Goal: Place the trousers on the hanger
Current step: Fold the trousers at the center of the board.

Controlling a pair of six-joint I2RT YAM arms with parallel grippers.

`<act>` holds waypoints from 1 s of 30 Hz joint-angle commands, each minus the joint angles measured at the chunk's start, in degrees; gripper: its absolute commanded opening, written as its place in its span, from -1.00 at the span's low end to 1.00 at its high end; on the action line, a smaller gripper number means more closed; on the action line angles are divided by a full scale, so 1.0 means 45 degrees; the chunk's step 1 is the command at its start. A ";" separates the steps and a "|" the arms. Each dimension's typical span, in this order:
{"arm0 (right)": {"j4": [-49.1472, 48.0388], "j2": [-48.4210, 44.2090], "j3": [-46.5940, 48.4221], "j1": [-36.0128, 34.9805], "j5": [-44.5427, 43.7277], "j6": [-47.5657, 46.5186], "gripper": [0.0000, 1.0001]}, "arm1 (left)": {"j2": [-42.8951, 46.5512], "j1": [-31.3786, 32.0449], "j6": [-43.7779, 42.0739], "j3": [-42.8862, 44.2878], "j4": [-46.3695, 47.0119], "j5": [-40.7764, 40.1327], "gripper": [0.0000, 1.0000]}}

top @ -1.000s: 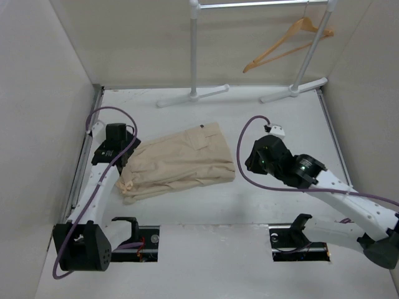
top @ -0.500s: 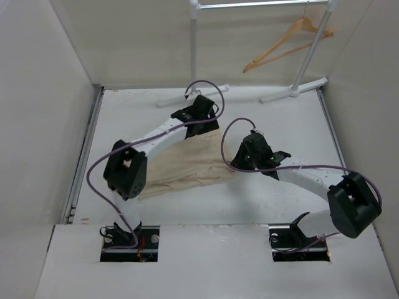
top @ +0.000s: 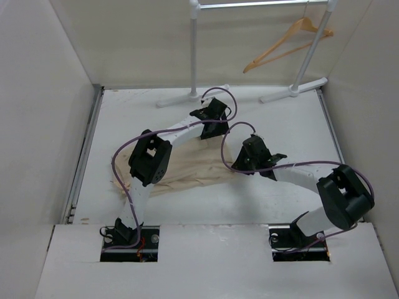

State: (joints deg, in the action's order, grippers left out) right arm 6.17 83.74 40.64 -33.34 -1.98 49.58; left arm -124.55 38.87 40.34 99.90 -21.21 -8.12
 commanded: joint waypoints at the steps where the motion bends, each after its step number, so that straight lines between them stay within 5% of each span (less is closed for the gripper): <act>1: -0.0942 0.0198 -0.0028 0.0212 0.0263 0.0076 -0.56 | 0.0198 -0.0094 0.0040 0.0515 -0.0052 0.0008 0.37; 8: -0.0690 -0.0034 -0.0183 0.0310 0.0303 0.0172 -0.94 | -0.0172 -0.0386 0.0196 0.0554 0.0046 0.0281 0.32; 13: -0.0377 -0.1166 -0.0905 0.0252 0.0166 0.0388 -0.97 | -0.0447 -0.0621 0.0372 0.0866 0.0046 0.0456 0.30; 15: -0.0279 -0.1460 -0.1024 0.0271 0.0166 0.0369 -0.78 | -0.0389 -0.0582 0.0392 0.0925 0.0085 0.0496 0.30; 18: -0.0336 -0.1404 -0.0908 0.0310 0.0243 0.0213 -0.23 | -0.0213 -0.0504 0.0411 0.0790 0.0163 0.0554 0.30; 22: -0.0493 -0.0838 -0.0459 0.0310 0.0264 0.0076 -0.18 | -0.0076 -0.0387 0.0489 0.0574 0.0260 0.0554 0.30; 26: -0.0786 0.0216 -0.0087 0.0427 0.0459 -0.0081 -0.26 | -0.0134 -0.0309 0.0548 0.0535 0.0261 0.0574 0.30; 30: -0.1098 0.0394 -0.0144 0.0486 0.0440 -0.0042 -0.69 | -0.0251 -0.0309 0.0606 0.0515 0.0261 0.0613 0.30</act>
State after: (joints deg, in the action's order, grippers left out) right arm 4.64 85.65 38.33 -31.73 0.05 49.91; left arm -126.80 37.15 42.35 101.41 -20.75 -6.00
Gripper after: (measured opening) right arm 0.177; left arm 0.654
